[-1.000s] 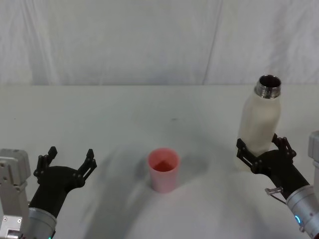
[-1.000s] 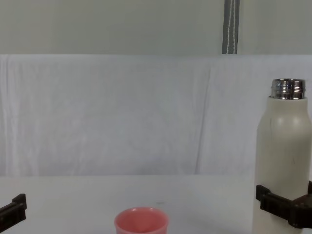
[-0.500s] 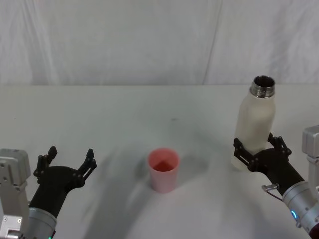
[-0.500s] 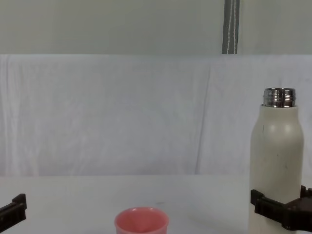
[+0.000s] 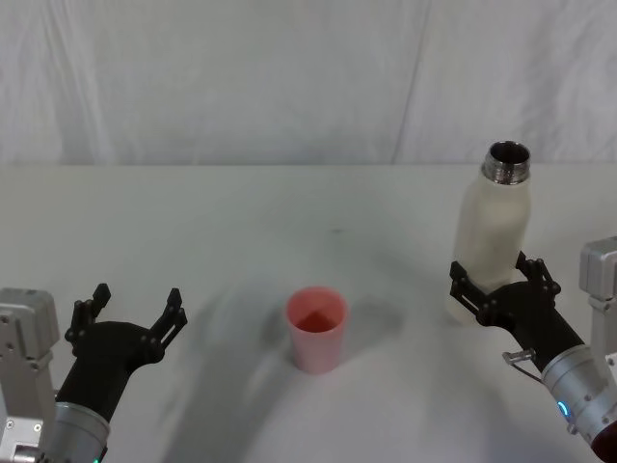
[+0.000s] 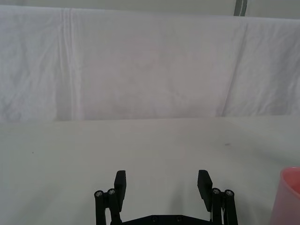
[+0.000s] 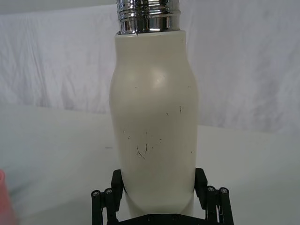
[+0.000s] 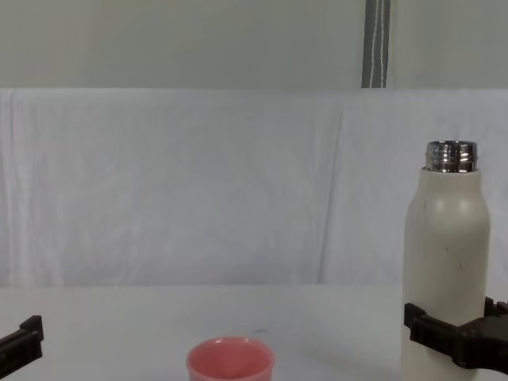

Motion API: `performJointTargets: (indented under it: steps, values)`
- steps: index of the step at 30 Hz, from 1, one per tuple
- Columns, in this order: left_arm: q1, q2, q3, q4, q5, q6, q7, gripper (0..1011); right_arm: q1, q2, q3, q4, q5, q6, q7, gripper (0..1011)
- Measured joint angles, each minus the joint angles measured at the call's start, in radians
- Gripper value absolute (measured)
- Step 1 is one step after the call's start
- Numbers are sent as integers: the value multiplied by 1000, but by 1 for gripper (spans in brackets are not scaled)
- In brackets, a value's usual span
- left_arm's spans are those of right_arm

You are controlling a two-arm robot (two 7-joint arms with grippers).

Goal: Grasp the thermos with one hand and pour water into the cup lid.

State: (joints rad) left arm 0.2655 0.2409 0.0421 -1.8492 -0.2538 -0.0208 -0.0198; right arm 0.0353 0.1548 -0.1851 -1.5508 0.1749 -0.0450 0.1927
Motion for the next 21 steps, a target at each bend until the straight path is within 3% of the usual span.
performJointTargets:
  steps: [21]
  values:
    - [0, 0, 0, 0, 0, 0, 0, 1001, 32, -18, -9, 54, -2, -22, -1, 948]
